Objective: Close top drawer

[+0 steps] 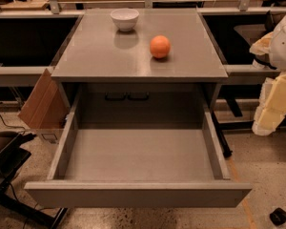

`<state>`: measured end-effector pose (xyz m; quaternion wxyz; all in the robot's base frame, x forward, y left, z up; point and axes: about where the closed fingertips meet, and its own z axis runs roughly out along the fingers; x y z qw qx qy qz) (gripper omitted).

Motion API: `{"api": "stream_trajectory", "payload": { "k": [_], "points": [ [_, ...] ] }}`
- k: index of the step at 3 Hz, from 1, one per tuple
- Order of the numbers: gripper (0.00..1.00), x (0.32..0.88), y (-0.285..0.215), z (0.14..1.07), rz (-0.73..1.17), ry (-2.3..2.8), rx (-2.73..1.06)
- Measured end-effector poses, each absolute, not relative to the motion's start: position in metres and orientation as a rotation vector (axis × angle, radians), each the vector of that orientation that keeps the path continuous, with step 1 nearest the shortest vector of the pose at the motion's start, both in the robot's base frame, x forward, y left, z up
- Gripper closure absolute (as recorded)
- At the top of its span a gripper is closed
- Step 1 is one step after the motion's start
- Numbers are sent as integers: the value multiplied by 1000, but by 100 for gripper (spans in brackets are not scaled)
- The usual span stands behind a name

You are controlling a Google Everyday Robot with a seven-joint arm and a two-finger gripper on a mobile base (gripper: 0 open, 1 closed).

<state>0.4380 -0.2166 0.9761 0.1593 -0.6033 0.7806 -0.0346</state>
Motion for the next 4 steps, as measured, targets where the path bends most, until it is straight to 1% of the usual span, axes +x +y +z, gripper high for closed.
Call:
{"api": "stream_trajectory", "payload": {
  "k": [1,2,4],
  "points": [
    [0,437,-216,976,-106,2223,-1721],
    [17,414,-213,968,-101,2189,-1685],
    [64,347,-228,888,-72,2185,-1515]
  ]
}}
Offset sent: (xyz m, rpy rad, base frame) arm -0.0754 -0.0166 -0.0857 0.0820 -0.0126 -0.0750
